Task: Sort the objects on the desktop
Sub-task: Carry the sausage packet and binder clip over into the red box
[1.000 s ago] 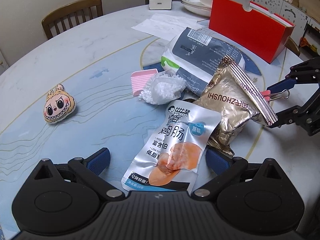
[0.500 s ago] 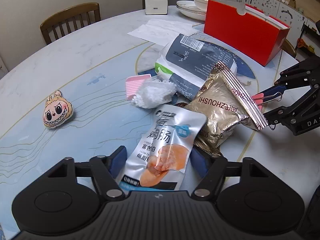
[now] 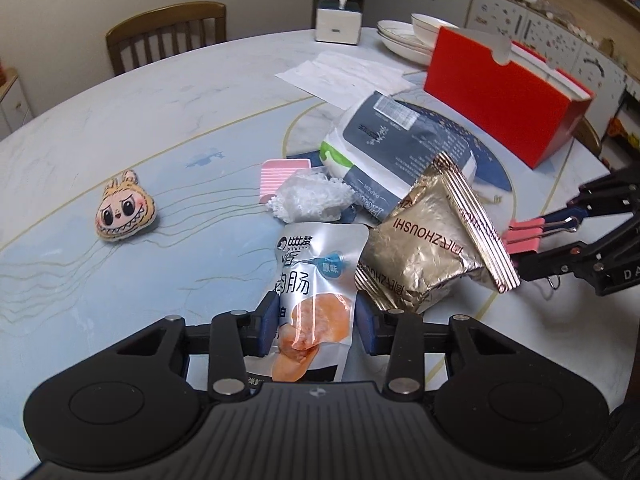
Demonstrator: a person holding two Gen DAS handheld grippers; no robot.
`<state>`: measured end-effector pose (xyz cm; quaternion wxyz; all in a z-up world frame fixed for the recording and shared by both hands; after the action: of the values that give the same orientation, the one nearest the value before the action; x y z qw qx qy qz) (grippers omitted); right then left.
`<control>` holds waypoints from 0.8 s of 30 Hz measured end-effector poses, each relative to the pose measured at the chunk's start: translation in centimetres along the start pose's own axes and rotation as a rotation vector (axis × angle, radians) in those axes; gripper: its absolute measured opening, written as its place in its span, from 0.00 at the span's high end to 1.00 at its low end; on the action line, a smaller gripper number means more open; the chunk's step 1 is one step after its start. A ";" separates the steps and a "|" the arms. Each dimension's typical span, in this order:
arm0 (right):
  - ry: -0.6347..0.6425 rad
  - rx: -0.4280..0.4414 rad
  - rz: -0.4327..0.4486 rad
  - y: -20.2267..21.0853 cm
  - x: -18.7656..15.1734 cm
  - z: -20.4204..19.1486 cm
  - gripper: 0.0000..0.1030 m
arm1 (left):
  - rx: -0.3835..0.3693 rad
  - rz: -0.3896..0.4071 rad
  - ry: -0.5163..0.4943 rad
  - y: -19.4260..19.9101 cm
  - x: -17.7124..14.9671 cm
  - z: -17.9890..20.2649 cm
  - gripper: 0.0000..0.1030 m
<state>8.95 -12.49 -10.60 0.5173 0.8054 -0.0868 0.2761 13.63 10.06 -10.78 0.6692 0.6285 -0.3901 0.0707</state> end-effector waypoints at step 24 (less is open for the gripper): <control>-0.041 0.034 0.085 6.8 0.3 1.7 0.53 | -0.012 0.031 0.122 5.5 1.3 3.2 0.63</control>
<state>6.90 -16.97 -5.65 0.4894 0.8152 -0.1265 0.2827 9.96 7.76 -5.95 0.6944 0.6127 -0.3590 0.1167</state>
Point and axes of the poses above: each gripper's, at about its wrist camera, not at the fingertips, and y roughly against the way its jaws point, z to its right, x to its top, the point moved 2 cm from there along -y, roughly the way its jaws point, and after that the axes turned 12 degrees about x, right-handed, at the moved point
